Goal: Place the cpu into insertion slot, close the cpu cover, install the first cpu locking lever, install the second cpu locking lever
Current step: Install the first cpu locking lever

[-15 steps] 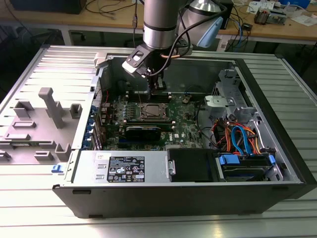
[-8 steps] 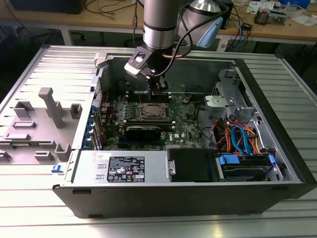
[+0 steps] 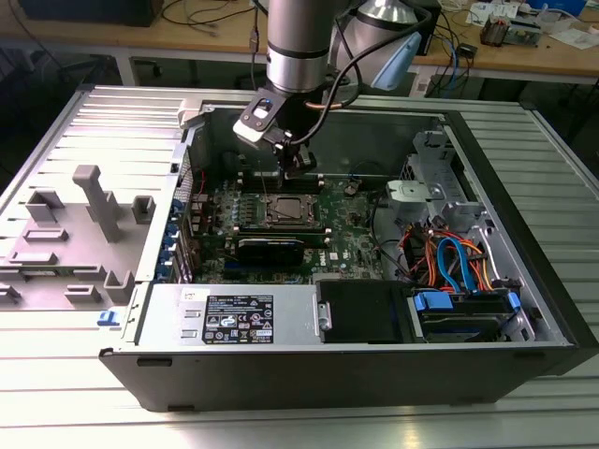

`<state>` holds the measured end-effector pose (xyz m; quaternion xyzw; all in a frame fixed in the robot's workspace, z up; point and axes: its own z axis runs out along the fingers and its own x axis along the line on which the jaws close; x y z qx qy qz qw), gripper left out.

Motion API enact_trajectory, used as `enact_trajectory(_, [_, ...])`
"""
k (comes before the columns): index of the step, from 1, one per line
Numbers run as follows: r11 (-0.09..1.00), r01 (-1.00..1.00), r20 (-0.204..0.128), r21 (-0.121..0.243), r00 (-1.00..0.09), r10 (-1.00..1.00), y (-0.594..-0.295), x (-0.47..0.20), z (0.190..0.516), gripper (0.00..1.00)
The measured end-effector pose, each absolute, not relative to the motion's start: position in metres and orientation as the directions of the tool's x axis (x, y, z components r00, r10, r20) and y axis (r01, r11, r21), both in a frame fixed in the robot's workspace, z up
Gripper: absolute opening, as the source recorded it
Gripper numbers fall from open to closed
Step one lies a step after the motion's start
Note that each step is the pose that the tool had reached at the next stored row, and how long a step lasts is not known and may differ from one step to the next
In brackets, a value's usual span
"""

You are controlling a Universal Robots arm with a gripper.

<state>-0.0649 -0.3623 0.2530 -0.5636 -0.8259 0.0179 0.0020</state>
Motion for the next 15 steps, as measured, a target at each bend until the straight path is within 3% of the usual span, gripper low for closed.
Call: enact_trajectory(15, [0.364, 0.931, -0.017, -0.032, -0.365, 0.931, -0.3623, -0.0682, 0.253, 0.11])
